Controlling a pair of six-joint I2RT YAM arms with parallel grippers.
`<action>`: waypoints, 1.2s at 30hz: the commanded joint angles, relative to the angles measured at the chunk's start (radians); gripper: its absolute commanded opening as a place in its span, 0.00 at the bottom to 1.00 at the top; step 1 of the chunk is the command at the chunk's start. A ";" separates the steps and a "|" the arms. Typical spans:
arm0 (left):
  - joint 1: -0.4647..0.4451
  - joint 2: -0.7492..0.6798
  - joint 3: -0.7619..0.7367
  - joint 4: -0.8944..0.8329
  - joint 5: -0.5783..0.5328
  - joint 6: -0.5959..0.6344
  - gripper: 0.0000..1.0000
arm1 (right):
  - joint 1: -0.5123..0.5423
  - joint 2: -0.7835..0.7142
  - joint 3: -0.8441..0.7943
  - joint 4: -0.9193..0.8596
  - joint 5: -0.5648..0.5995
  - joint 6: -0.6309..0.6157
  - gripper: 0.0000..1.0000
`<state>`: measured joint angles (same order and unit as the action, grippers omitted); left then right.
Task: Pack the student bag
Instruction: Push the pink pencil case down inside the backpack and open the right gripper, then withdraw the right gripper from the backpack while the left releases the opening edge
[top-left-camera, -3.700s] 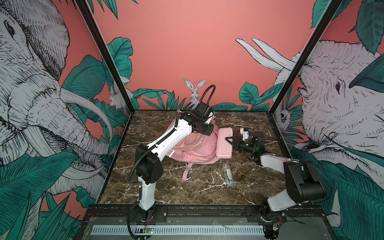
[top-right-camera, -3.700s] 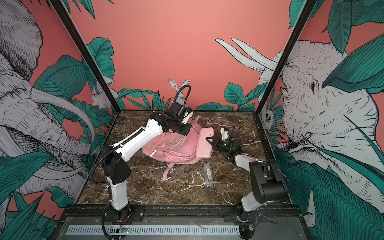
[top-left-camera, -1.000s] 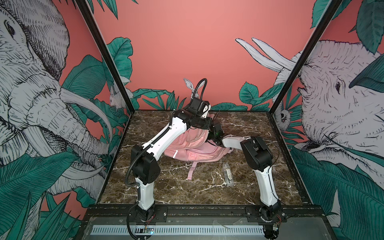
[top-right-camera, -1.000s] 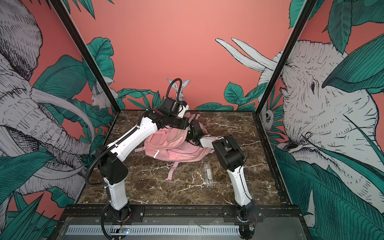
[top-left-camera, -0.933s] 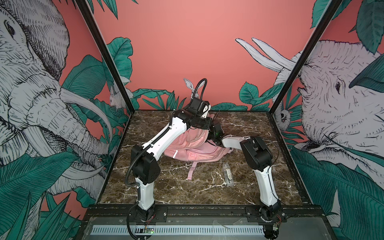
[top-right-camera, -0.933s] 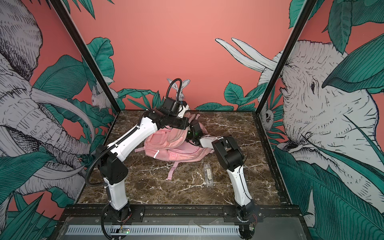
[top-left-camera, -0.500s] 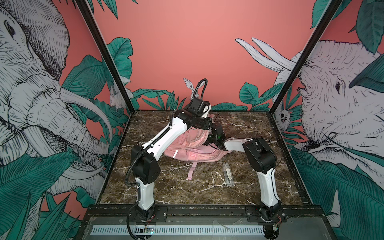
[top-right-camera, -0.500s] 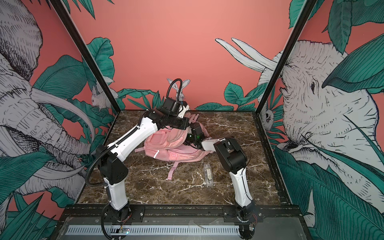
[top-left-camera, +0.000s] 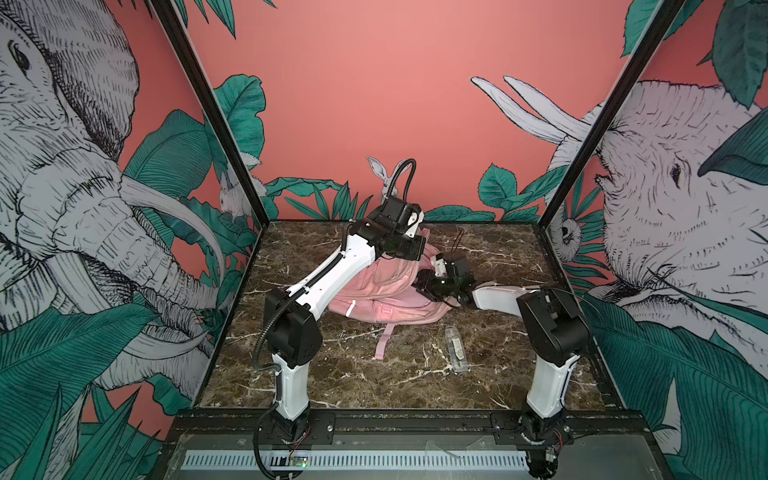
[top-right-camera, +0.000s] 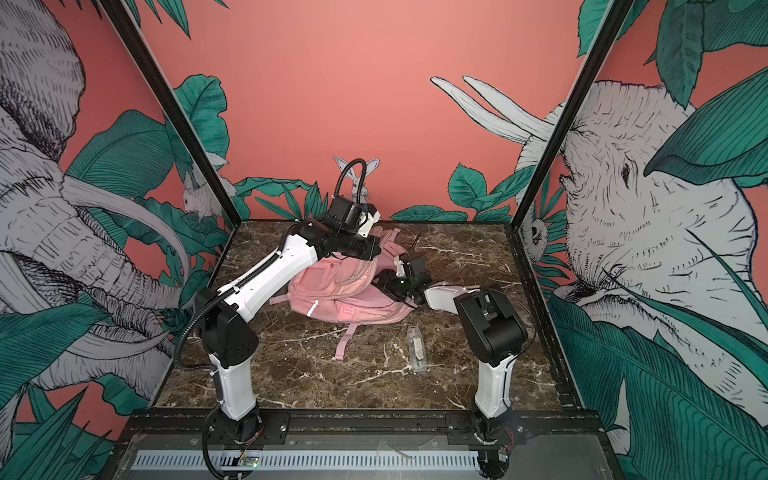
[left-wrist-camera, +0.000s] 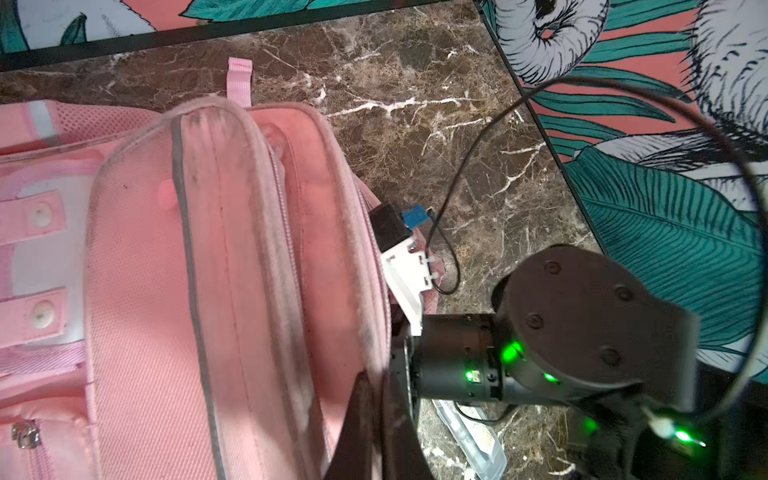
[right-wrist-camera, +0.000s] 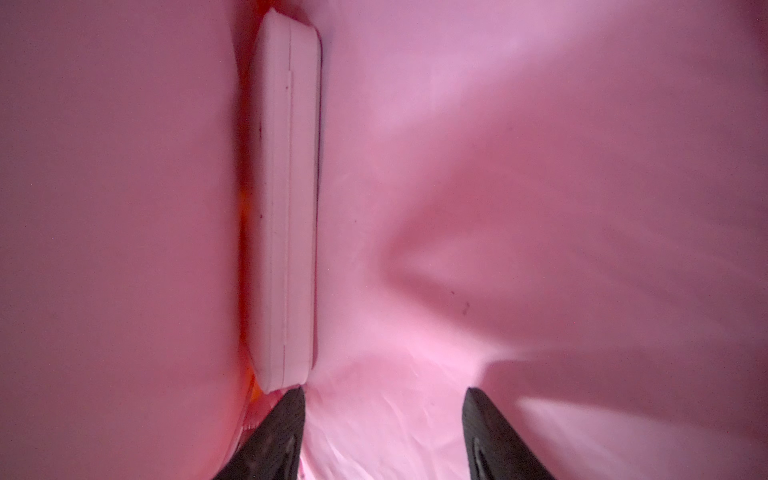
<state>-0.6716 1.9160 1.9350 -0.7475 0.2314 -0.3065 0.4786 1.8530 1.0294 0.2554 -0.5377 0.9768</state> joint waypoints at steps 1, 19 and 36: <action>-0.001 0.002 0.035 0.059 0.021 0.000 0.00 | -0.010 -0.082 -0.018 -0.115 0.071 -0.099 0.62; -0.001 0.060 0.018 0.063 0.032 -0.005 0.00 | -0.051 -0.389 -0.156 -0.386 0.269 -0.250 0.66; -0.019 0.146 -0.025 0.063 0.049 -0.003 0.00 | -0.055 -0.500 -0.241 -0.446 0.321 -0.283 0.68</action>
<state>-0.6945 2.0537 1.9259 -0.7071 0.2977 -0.3138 0.4259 1.3785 0.8013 -0.1764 -0.2447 0.7147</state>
